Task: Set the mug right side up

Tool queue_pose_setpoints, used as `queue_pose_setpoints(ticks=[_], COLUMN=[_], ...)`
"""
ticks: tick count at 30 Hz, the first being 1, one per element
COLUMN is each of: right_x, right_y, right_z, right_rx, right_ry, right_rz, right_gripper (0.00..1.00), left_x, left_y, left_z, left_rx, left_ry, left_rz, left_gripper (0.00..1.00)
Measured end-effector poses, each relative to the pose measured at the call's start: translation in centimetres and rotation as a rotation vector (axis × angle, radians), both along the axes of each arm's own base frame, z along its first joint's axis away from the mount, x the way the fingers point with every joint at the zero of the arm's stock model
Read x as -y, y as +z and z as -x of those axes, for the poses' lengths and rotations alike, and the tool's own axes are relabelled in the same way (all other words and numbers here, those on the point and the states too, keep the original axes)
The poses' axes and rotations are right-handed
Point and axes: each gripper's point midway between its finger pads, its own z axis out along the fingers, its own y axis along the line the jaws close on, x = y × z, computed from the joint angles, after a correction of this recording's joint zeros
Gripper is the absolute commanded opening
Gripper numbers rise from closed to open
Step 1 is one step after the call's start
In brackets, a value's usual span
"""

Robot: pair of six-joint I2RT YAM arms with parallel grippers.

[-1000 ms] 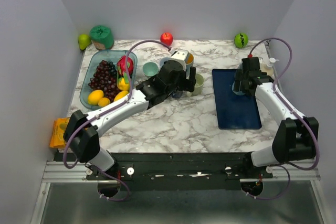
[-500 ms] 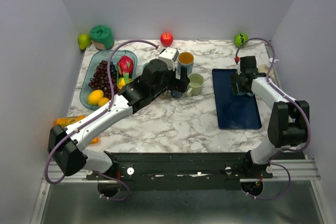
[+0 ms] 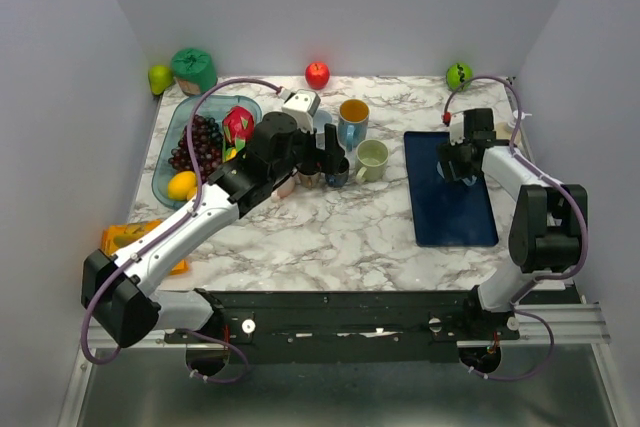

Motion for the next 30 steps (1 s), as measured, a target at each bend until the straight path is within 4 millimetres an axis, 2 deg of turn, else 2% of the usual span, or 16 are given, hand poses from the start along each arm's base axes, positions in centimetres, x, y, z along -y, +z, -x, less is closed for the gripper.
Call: queue_pose_setpoints(ticks=[6, 10, 12, 15, 23, 26, 27, 30], right_x=[-2.4, -3.0, -3.1, -2.7, -1.5, -1.2, -1.2, -1.2], right_y=[-0.4, -0.7, -0.8, -0.5, 0.1, 0.2, 0.3, 0.1], right_z=[0.7, 1.6, 1.7, 1.2, 0.3, 0.0, -0.1, -0.3], right_rx=[-0.009, -0.012, -0.007, 0.019, 0.069, 0.078, 0.081, 0.080], right_ry=[0.043, 0.025, 0.006, -0.034, -0.118, -0.144, -0.151, -0.168], right_rz=[-0.126, -0.171, -0.180, -0.172, -0.139, -0.134, -0.136, -0.139], right_gripper=[0.66, 0.54, 0.46, 0.39, 0.29, 0.13, 0.01, 0.01], left_x=[-0.5, -0.6, -0.5, -0.5, -0.5, -0.5, -0.5, -0.6], left_y=[-1.0, -1.6, -1.6, -1.5, -1.4, -1.4, -1.4, -1.4], left_z=[0.1, 0.2, 0.3, 0.2, 0.2, 0.2, 0.1, 0.1], left_rx=[-0.023, -0.040, -0.042, -0.039, -0.041, -0.042, -0.042, -0.043], left_ry=[-0.001, -0.006, -0.008, -0.009, -0.009, -0.006, -0.004, -0.002], left_rz=[-0.001, 0.001, 0.004, 0.008, 0.013, 0.016, 0.017, 0.019], left_gripper=[0.99, 0.99, 0.99, 0.99, 0.99, 0.99, 0.99, 0.99])
